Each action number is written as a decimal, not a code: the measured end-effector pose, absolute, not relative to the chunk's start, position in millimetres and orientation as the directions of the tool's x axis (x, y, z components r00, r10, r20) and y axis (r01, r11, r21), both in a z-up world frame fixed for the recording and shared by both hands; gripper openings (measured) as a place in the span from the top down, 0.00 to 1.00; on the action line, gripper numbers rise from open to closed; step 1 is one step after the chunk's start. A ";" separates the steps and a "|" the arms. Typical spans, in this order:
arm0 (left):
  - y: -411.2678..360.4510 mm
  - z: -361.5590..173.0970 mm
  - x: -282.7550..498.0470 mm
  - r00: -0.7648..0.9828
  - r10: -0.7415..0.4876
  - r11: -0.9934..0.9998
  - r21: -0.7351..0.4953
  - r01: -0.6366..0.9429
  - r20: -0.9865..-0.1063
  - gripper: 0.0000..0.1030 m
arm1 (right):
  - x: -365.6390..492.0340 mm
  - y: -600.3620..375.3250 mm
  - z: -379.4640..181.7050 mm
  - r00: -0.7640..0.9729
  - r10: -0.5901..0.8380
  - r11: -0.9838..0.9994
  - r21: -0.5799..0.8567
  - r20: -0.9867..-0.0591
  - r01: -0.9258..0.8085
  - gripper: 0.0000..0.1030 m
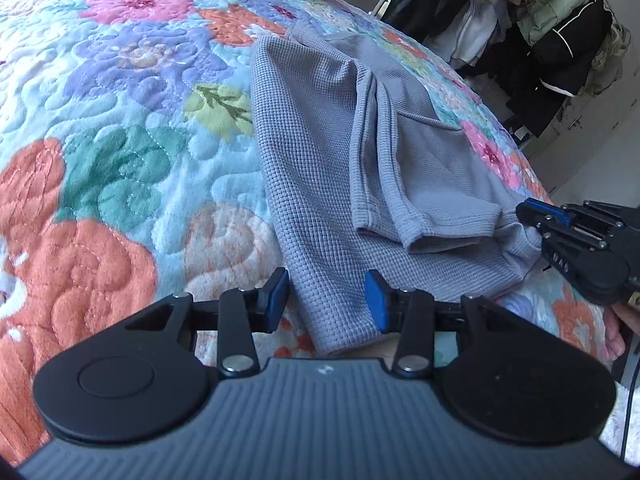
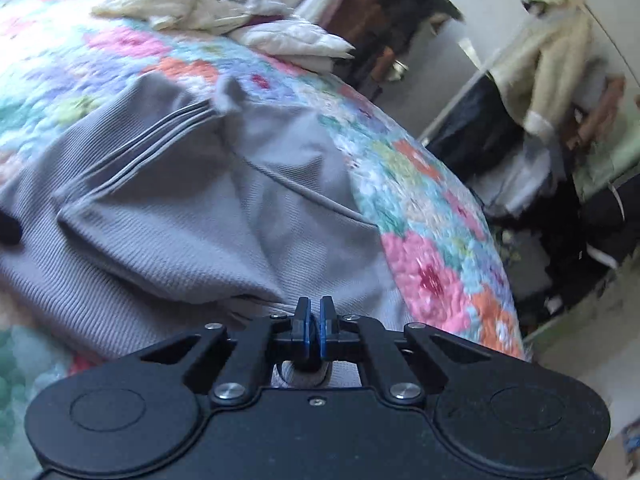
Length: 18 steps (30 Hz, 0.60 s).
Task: Fold clothes
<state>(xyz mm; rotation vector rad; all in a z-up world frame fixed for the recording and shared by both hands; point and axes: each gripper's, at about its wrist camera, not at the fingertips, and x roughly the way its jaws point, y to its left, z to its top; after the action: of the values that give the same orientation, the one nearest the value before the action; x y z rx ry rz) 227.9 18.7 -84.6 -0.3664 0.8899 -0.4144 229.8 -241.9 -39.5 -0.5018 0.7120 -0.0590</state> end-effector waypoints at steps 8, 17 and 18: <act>18.5 -85.5 226.7 0.562 -0.491 0.861 -0.468 0.197 -0.666 0.60 | 241.7 -363.4 -40.9 0.677 -0.120 0.974 0.046 -0.726 0.222 0.87; 18.8 -85.1 227.6 0.562 -0.492 0.860 -0.473 0.193 -0.665 0.60 | 223.5 -295.3 -19.4 0.694 0.067 0.990 -0.039 -0.717 -0.137 0.36; 17.8 -84.8 227.3 0.563 -0.489 0.862 -0.466 0.198 -0.666 0.60 | 225.0 -283.2 -21.9 0.677 0.027 0.981 -0.112 -0.736 -0.161 0.36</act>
<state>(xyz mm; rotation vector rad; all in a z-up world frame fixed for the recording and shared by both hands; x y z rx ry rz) 227.3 17.8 -84.8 -0.3602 0.8861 -0.4149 225.0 -283.2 -21.9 -0.1727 0.8218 0.1064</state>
